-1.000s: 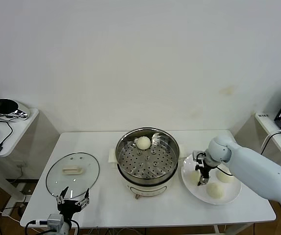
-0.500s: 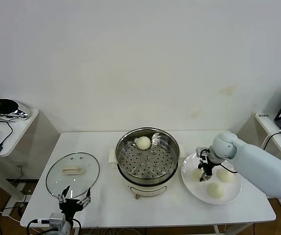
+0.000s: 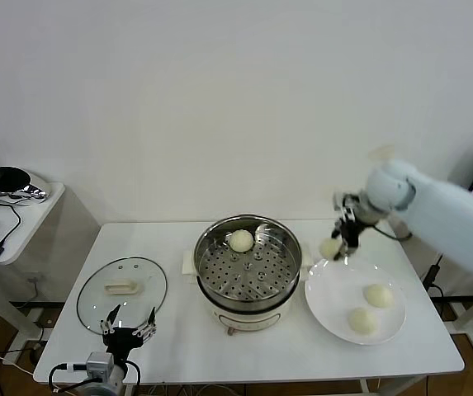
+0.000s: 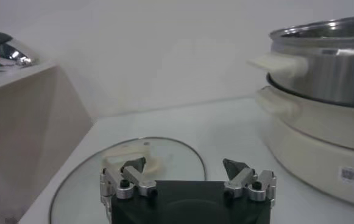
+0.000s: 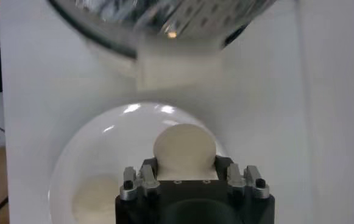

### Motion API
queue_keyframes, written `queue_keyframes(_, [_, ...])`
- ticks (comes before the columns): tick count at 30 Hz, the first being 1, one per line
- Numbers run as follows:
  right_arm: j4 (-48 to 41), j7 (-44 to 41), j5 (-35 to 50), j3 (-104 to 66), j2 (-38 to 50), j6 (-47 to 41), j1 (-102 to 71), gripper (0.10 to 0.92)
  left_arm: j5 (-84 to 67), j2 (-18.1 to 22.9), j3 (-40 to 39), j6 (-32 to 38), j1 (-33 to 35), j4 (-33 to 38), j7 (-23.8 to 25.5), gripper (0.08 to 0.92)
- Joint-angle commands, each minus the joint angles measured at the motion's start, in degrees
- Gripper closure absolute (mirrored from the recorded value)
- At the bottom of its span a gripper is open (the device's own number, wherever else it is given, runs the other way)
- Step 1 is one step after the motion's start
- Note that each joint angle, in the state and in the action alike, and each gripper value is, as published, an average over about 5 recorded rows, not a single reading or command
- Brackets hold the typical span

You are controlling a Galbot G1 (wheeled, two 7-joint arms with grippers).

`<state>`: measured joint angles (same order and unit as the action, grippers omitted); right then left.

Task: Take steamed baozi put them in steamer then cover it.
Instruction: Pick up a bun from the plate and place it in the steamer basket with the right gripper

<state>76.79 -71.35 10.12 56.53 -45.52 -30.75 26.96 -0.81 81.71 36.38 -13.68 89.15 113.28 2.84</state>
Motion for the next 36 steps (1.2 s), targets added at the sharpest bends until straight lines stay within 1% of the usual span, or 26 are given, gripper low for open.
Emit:
queue_keyframes(1, [-3.4, -1.9, 11.7, 7.0, -11.2, -2.9, 15.0, 0.448, 0.1, -0.4, -0.2, -0.3, 0.1, 1.3, 0.1, 0.177])
queue_keyframes(9, [-7.3, -1.0, 11.0, 3.8, -22.9, -5.3, 8.4, 0.448, -0.4, -1.0, -0.5, -0.3, 1.5, 2.8, 0.3, 0.177])
queue_keyframes(16, [-9.5, -0.1, 7.8, 2.6, -29.0, -6.1, 2.3, 0.448, -0.4, -0.5, -0.9, -0.4, 1.8, 3.9, 0.2, 0.177])
queue_keyframes(25, [-13.0, 0.7, 2.5, 2.4, -32.7, -5.8, -4.1, 0.448, -0.8, -1.0, 0.2, -0.3, 2.2, 4.4, 0.2, 0.177])
queue_keyframes(36, [-12.0, 0.8, 1.2, 3.6, -32.4, -5.8, -6.2, 0.448, -0.8, -0.7, -0.3, -0.3, 2.1, 4.7, 0.3, 0.177])
